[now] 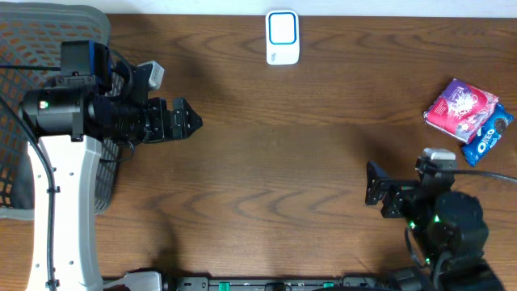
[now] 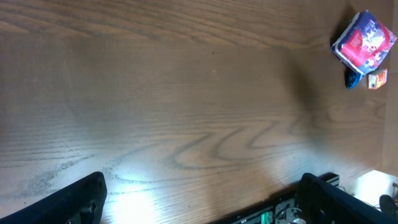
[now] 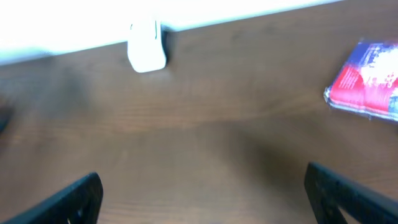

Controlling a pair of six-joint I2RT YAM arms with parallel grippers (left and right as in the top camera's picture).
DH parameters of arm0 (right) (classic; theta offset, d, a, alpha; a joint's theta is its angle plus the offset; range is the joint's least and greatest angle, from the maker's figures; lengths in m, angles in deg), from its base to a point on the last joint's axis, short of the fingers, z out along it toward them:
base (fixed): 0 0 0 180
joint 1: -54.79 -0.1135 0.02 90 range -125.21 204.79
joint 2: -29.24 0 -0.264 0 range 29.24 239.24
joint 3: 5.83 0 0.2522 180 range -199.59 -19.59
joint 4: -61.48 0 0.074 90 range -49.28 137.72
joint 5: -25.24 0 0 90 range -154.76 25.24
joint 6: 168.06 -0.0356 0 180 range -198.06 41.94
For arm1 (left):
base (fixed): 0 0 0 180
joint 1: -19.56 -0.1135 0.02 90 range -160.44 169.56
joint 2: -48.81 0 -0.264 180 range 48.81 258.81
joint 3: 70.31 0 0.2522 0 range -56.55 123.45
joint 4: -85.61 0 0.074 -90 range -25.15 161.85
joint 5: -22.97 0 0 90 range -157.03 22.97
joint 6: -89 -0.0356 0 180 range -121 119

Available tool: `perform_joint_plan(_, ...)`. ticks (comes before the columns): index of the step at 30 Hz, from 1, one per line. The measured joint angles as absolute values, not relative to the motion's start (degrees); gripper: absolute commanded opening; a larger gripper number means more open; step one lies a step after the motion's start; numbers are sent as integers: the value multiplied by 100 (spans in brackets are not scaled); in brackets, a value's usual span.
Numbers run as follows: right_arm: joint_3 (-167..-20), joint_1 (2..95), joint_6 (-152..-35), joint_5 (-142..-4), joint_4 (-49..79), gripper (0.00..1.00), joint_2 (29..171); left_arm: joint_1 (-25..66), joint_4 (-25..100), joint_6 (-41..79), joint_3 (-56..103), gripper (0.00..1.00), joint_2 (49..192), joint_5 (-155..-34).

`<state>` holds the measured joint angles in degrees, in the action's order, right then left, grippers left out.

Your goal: Scan the item barcode

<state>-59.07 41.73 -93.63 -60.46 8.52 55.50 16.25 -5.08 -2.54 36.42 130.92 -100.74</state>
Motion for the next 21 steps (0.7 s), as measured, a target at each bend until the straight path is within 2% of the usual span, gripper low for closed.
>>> perform_joint_plan(11,-3603,5154,-8948,-6324,3070,99,3725,1625,-506,-254,3642,98,13092,-10072)
perform_joint_plan(21,-2303,5434,-8910,-6357,4628,99,3015,1625,-508,-254,3642,98,13092,-10072)
